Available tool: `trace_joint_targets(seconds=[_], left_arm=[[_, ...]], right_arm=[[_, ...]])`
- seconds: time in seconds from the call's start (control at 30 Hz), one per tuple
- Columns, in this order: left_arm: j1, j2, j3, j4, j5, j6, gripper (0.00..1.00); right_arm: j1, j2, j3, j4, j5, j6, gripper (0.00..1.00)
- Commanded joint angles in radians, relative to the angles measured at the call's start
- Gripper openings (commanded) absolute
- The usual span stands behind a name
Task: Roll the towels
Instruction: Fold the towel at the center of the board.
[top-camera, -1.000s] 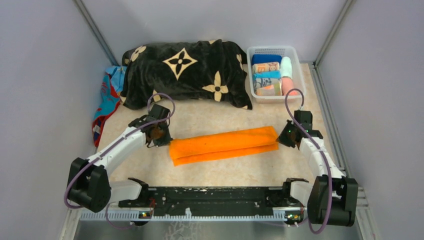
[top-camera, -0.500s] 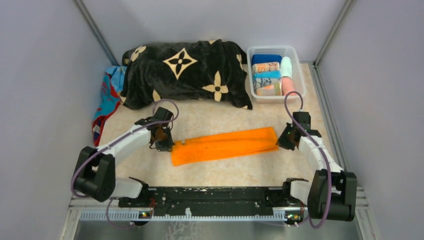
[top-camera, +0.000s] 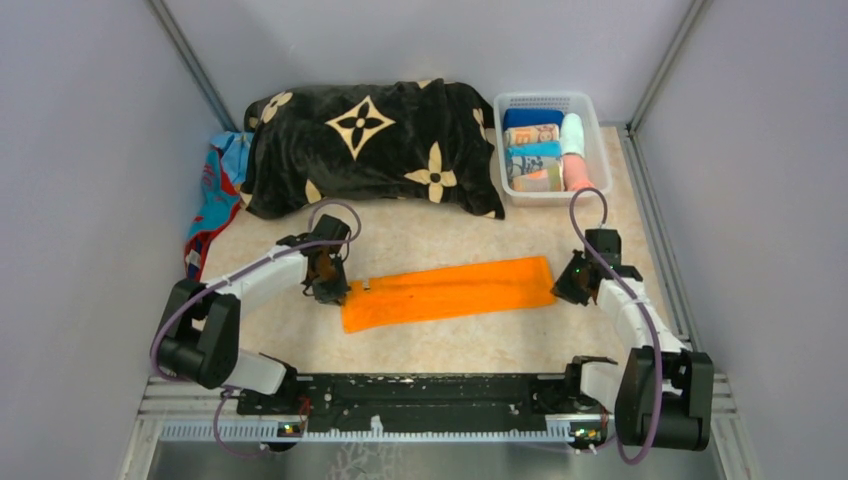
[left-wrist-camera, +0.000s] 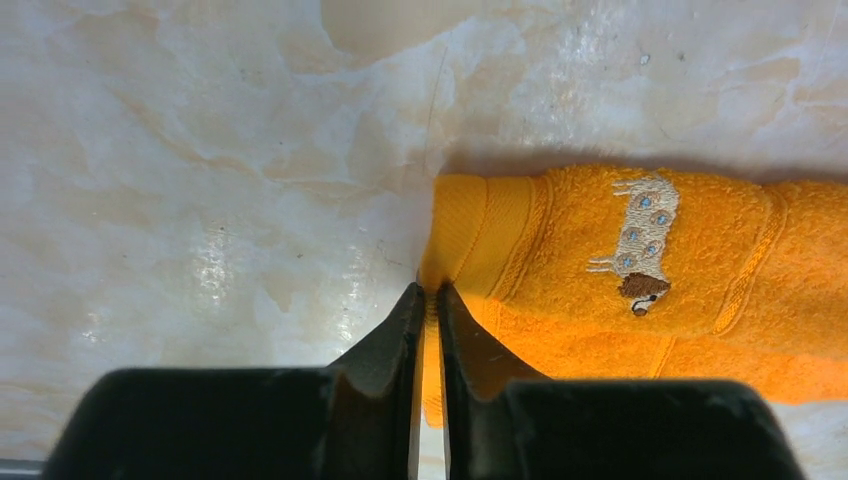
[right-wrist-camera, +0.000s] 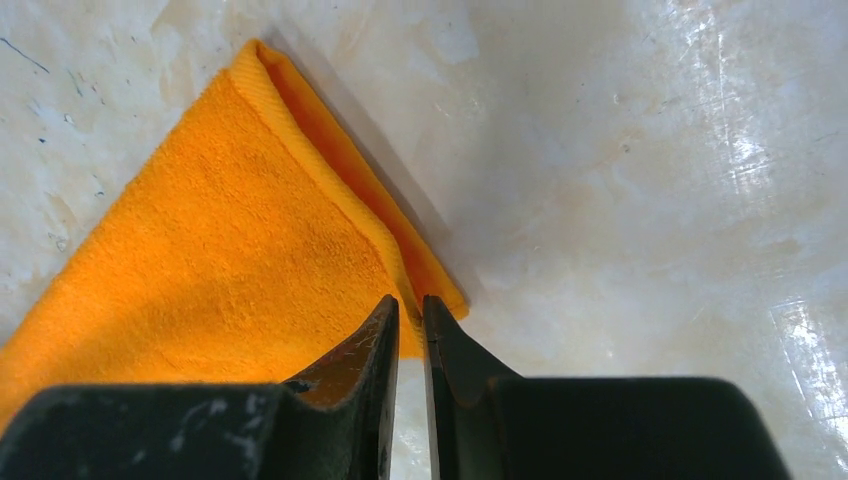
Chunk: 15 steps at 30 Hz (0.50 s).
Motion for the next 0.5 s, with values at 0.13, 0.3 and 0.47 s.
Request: trace_joint_targets(seconds=[0.13, 0.3, 0.47], left_arm=[[0.004, -0.028, 0.046, -0.031, -0.050, 0.004, 0.35], [0.004, -0.100, 0.051, -0.051, -0.046, 0.001, 0.53], [-0.004, -0.176, 0.072, -0.067, 0.029, -0.003, 0.57]], right_arm=[[-0.013, -0.075, 0.047, -0.013, 0.031, -0.019, 0.32], [-0.004, -0.123, 0.044, 0.079, -0.084, -0.069, 0.46], [0.066, -0.089, 0.042, 0.242, -0.166, -0.077, 0.50]])
